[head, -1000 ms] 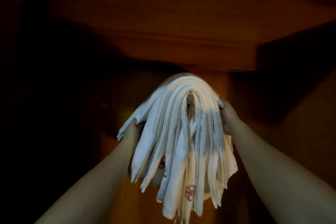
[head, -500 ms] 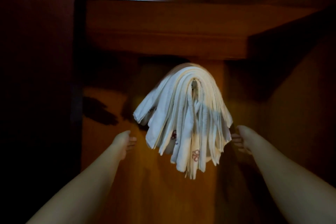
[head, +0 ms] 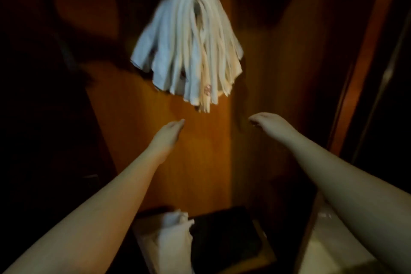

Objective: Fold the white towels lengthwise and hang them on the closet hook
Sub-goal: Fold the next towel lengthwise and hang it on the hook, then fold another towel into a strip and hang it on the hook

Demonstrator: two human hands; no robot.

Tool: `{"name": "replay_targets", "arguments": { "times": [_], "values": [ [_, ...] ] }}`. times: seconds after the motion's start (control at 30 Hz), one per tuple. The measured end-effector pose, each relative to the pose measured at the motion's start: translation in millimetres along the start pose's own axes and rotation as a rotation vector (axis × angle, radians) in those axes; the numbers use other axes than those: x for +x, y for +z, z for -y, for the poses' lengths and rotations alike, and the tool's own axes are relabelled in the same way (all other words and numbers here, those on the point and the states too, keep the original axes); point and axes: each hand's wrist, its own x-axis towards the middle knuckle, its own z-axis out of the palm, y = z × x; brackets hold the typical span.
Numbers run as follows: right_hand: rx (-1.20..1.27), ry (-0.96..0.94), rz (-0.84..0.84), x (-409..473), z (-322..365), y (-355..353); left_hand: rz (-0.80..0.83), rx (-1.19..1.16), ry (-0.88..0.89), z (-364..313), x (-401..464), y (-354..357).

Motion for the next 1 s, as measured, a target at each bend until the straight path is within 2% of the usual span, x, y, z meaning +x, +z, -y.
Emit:
{"name": "replay_targets", "arguments": {
  "times": [0.17, 0.4, 0.5, 0.7, 1.0],
  "values": [
    [-0.139, 0.045, 0.01, -95, -78, 2, 0.232, 0.182, 0.123, 37, -56, 82],
    [-0.186, 0.288, -0.04, -214, -228, -30, 0.516, 0.366, 0.149, 62, -104, 219],
    [-0.22, 0.404, -0.055, -272, -296, -56, 0.644, 0.457, 0.166, 68, -125, 292],
    [-0.19, 0.628, -0.095, -380, -413, -129, 0.756, 0.562, 0.122, 75, -186, 452],
    [-0.166, 0.942, -0.093, -499, -544, -225, 1.023, 0.672, 0.118, 79, -266, 654]
  ]
}}
